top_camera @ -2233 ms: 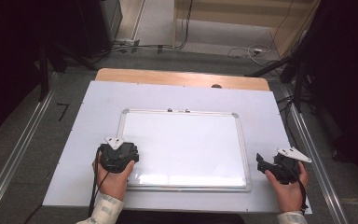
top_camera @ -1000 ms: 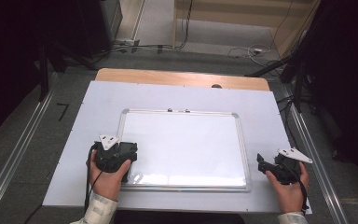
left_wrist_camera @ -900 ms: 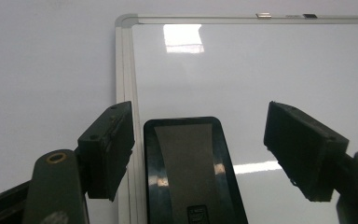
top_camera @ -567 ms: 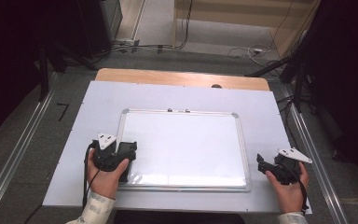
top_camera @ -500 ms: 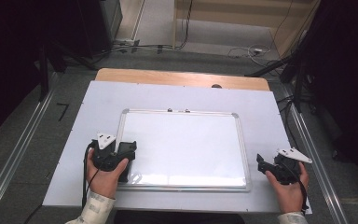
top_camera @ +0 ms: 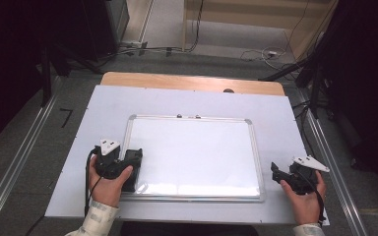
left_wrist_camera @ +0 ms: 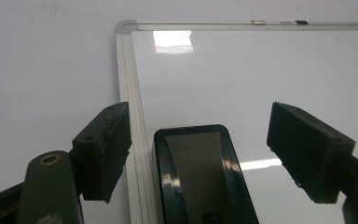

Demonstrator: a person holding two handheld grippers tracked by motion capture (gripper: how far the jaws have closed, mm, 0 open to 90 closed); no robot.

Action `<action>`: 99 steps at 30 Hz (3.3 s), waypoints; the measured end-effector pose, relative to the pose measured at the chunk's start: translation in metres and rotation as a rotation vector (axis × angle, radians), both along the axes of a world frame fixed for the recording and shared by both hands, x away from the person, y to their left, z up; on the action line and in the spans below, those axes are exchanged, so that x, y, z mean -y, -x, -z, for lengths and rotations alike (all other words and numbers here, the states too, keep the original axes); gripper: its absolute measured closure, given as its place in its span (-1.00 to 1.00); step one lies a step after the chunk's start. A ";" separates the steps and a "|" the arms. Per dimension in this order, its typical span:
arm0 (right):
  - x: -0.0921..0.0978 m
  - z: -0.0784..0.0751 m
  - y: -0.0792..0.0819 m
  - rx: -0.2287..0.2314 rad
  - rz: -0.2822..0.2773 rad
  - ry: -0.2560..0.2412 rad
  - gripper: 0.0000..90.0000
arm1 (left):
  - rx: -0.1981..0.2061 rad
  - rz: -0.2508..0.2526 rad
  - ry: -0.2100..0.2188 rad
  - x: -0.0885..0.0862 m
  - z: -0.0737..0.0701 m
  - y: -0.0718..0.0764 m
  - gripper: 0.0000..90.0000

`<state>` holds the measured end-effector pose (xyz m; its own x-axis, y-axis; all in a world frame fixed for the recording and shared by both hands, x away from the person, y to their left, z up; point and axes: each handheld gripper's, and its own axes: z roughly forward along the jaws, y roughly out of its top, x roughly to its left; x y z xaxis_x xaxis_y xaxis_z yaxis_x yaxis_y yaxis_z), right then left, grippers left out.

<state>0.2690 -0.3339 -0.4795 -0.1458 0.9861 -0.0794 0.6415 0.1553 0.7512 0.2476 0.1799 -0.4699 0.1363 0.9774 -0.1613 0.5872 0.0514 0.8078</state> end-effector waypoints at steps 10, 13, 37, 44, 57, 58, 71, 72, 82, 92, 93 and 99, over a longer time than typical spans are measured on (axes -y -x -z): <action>0.000 0.000 0.000 0.002 0.002 -0.001 -0.58 | 0.004 0.026 0.013 -0.004 0.000 -0.001 -0.51; 0.001 0.000 0.001 0.003 0.002 -0.002 -0.58 | 0.005 0.022 0.016 -0.005 0.000 -0.001 -0.51; 0.001 0.000 0.001 0.001 0.000 0.000 -0.58 | 0.005 0.009 0.029 -0.015 0.001 0.000 -0.51; 0.001 0.000 0.001 0.001 0.002 0.000 -0.58 | -0.007 0.007 0.030 -0.019 0.002 0.000 -0.51; 0.000 0.000 0.001 0.002 -0.001 0.003 -0.58 | -0.008 -0.004 0.035 -0.026 0.003 0.002 -0.51; 0.000 0.000 0.001 0.001 0.001 0.003 -0.58 | -0.008 -0.003 0.035 -0.026 0.003 0.002 -0.51; 0.000 0.000 0.001 0.001 0.000 0.005 -0.58 | -0.012 -0.020 0.038 -0.035 0.004 0.004 -0.51; 0.000 0.000 0.001 0.001 0.000 0.005 -0.58 | -0.012 -0.021 0.039 -0.036 0.004 0.004 -0.51; -0.001 0.000 0.001 -0.002 0.000 0.004 -0.58 | -0.020 -0.035 0.028 -0.042 0.006 0.005 -0.51; -0.001 0.000 0.001 -0.003 0.000 0.005 -0.58 | -0.028 -0.055 0.029 -0.050 0.007 0.007 -0.51; -0.001 0.000 0.001 -0.003 0.000 0.006 -0.58 | -0.028 -0.056 0.027 -0.051 0.008 0.007 -0.51; -0.001 0.000 0.001 -0.003 0.000 0.006 -0.58 | -0.028 -0.072 0.032 -0.057 0.008 0.008 -0.51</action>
<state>0.2683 -0.3330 -0.4799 -0.1455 0.9857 -0.0852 0.6436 0.1597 0.7485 0.2397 0.2369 -0.4776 0.0612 0.9788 -0.1955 0.6035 0.1197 0.7883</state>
